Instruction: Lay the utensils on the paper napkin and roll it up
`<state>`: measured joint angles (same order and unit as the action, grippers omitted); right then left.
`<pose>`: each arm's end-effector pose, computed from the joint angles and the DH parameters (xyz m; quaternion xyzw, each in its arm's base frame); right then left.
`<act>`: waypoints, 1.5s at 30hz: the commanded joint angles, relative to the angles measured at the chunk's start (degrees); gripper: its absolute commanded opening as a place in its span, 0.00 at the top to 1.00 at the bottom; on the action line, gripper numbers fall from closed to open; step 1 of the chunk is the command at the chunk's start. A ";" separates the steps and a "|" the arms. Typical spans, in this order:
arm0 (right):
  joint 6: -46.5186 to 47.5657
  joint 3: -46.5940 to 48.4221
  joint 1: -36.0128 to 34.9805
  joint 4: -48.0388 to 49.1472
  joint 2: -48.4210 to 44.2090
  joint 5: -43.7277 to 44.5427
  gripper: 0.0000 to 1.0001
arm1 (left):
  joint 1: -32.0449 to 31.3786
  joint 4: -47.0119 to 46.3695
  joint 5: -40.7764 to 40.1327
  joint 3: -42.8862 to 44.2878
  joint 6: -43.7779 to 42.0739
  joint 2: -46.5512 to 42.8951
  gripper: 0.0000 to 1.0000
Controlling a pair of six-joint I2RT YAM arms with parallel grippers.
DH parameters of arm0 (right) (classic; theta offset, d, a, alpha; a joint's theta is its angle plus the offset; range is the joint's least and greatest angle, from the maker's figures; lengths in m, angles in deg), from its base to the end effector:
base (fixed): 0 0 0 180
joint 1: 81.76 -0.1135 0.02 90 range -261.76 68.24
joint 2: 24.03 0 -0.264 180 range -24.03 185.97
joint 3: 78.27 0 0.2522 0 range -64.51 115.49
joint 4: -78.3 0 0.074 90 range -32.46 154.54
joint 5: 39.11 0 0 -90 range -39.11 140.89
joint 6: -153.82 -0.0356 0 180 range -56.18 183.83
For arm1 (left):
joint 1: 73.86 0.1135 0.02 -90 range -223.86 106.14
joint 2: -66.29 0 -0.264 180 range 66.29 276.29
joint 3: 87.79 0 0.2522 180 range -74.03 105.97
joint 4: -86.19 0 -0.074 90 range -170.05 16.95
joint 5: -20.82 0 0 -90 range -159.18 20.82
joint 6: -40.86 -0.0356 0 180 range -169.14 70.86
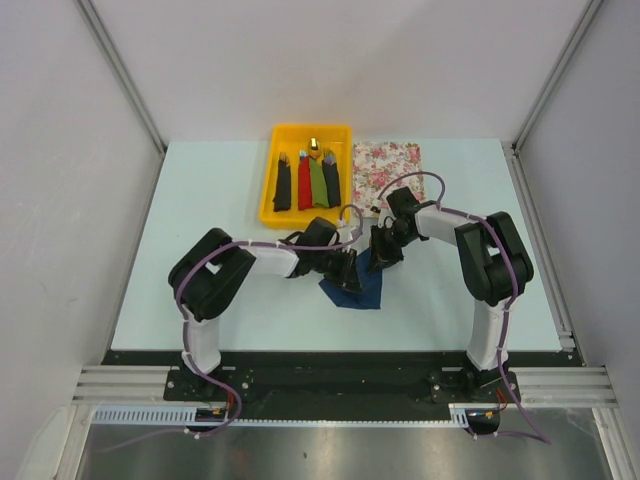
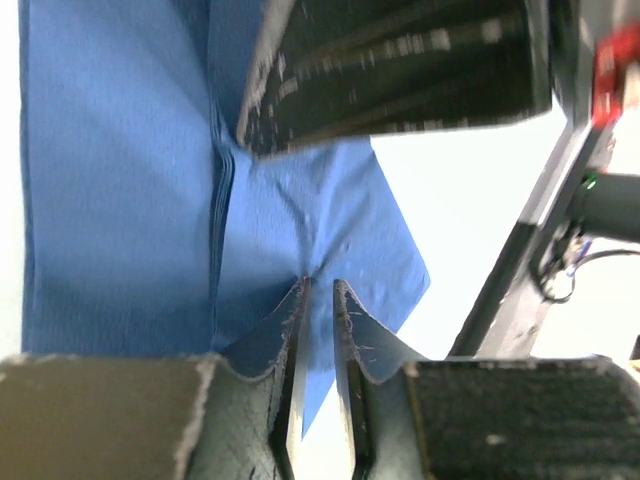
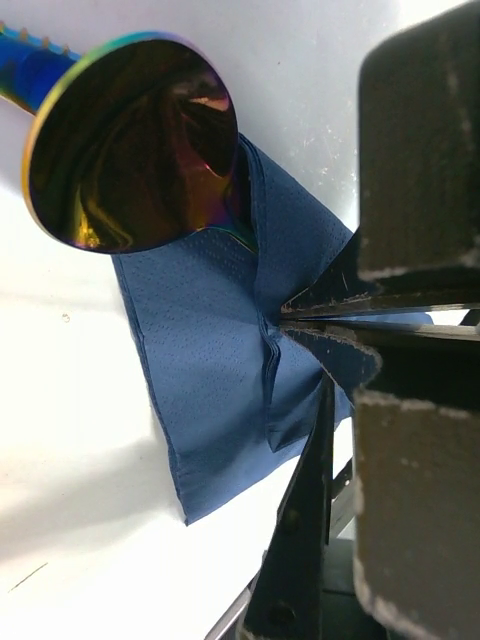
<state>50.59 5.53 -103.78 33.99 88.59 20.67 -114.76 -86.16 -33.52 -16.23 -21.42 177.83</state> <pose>0.3390 0.1564 0.1354 -0.1113 0.9492 0.2886 0.0569 0.2733 -0.2642 0.1210 0.2118 0.8691 -0.4297 0.1232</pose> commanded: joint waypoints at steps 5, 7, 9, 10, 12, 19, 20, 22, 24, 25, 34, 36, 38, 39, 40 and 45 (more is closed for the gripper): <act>3.65 -2.63 -0.74 2.33 4.28 6.93 0.93 | -3.04 5.67 -2.52 -2.00 -8.74 -1.61 0.81; 3.74 -2.45 -0.92 2.33 4.28 6.84 0.93 | -3.04 8.48 -3.14 -1.64 -8.39 1.02 0.83; 3.65 -2.45 -1.01 2.51 4.28 6.84 0.93 | -3.04 9.97 -3.93 -1.11 -8.74 1.92 0.85; 3.83 -2.37 -1.01 2.51 4.28 7.01 0.93 | -3.04 10.59 -4.89 -0.85 -9.09 2.01 0.86; 4.00 -2.28 -1.18 2.68 4.01 7.10 0.93 | -3.04 12.60 -5.60 0.12 -10.58 1.66 0.86; 5.76 -2.89 -1.97 3.39 3.05 7.54 0.95 | 1.34 8.04 -2.26 -7.16 -13.31 -15.64 0.45; 5.85 -2.98 -2.15 3.56 3.05 7.72 0.95 | 2.57 9.87 -1.65 -8.13 -13.22 -18.09 0.40; 5.94 -3.42 -2.15 3.91 2.96 7.89 0.96 | 7.12 11.72 -0.68 -8.84 -12.70 -19.43 0.37; 5.76 -3.59 -2.24 4.18 2.96 8.07 0.96 | 10.30 14.36 -0.42 -9.81 -11.73 -19.96 0.31; 5.59 -3.68 -2.32 4.35 3.05 8.07 0.96 | 12.93 15.15 -0.33 -9.99 -11.82 -19.88 0.30; 5.32 -3.77 -2.68 4.71 3.40 8.59 0.96 | 15.68 12.89 3.18 -11.04 -9.54 -11.81 0.25; 5.15 -3.68 -2.68 4.97 3.48 8.86 0.96 | 15.07 11.04 4.33 -10.17 -7.96 -9.43 0.26; 5.15 -3.68 -2.68 4.97 3.40 9.03 0.96 | 14.10 9.37 5.65 -9.20 -6.38 -6.71 0.28; 5.06 -3.77 -2.68 4.97 3.40 9.21 0.96 | 13.84 8.14 6.35 -9.11 -5.24 -6.17 0.28; 5.06 -3.68 -2.68 5.14 3.48 9.21 0.96 | 13.14 6.91 7.05 -9.02 -4.18 -5.47 0.29; 4.45 -3.24 -2.76 5.41 4.01 9.04 0.96 | 10.59 2.34 8.11 -6.74 -0.40 -1.96 0.32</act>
<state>53.34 4.57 -104.37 35.41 87.82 21.06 -101.67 -81.51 -23.31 -23.16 -24.41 171.63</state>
